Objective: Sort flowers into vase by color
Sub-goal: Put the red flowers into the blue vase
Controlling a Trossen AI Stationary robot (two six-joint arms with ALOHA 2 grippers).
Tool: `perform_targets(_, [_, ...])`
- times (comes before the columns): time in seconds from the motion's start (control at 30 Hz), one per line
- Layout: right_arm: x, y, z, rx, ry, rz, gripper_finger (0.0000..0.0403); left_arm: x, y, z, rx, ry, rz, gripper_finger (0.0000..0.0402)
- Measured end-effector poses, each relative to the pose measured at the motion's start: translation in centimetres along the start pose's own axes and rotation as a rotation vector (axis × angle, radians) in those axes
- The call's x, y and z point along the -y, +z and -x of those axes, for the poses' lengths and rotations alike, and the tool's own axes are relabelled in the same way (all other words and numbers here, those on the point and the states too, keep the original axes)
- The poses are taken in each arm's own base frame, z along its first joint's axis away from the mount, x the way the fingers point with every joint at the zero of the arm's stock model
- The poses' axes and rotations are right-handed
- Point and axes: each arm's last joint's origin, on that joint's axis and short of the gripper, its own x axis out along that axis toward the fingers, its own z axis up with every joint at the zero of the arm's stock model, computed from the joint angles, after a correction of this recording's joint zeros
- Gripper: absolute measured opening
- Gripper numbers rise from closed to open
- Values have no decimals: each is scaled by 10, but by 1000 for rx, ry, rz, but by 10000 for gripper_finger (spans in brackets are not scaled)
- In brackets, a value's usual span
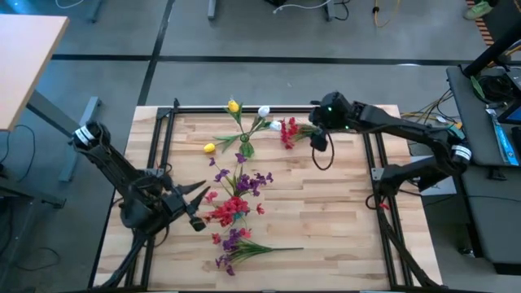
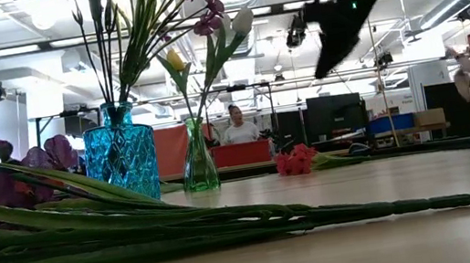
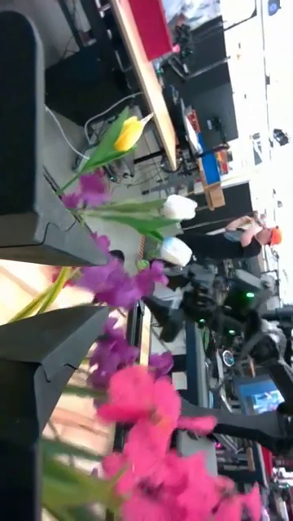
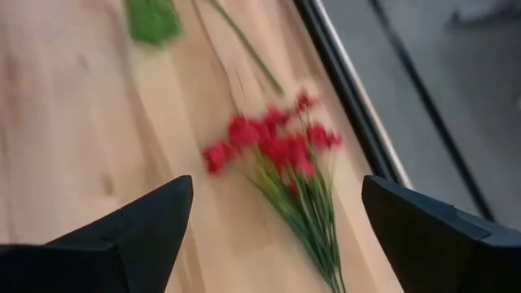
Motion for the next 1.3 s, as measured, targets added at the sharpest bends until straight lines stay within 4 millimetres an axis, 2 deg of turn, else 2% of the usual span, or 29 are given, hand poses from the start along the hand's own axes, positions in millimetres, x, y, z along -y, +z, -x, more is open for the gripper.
perform_targets(0.2, [30,-19,-39,-156,-19,-131,337,-22,16,-2,-2,9,1,74])
perform_targets(0.37, [46,-47,-76,-410,27,-174,329,-36,23,-2,-1,10,11,74])
perform_targets(0.5, [61,-62,-97,-500,42,-195,328,-44,25,-2,-2,10,13,74])
perform_targets(0.73, [84,-67,-113,-533,1,-181,328,-46,24,-2,-2,10,-21,74])
perform_targets(0.97, [81,-79,-131,-600,51,-113,321,-42,21,-2,-2,10,-49,74])
perform_targets(1.1, [81,-81,-134,-599,67,-105,277,-43,21,-2,-2,10,-47,74])
perform_targets(1.3, [81,-79,-133,-583,60,-127,141,-43,21,-2,-2,10,-34,74])
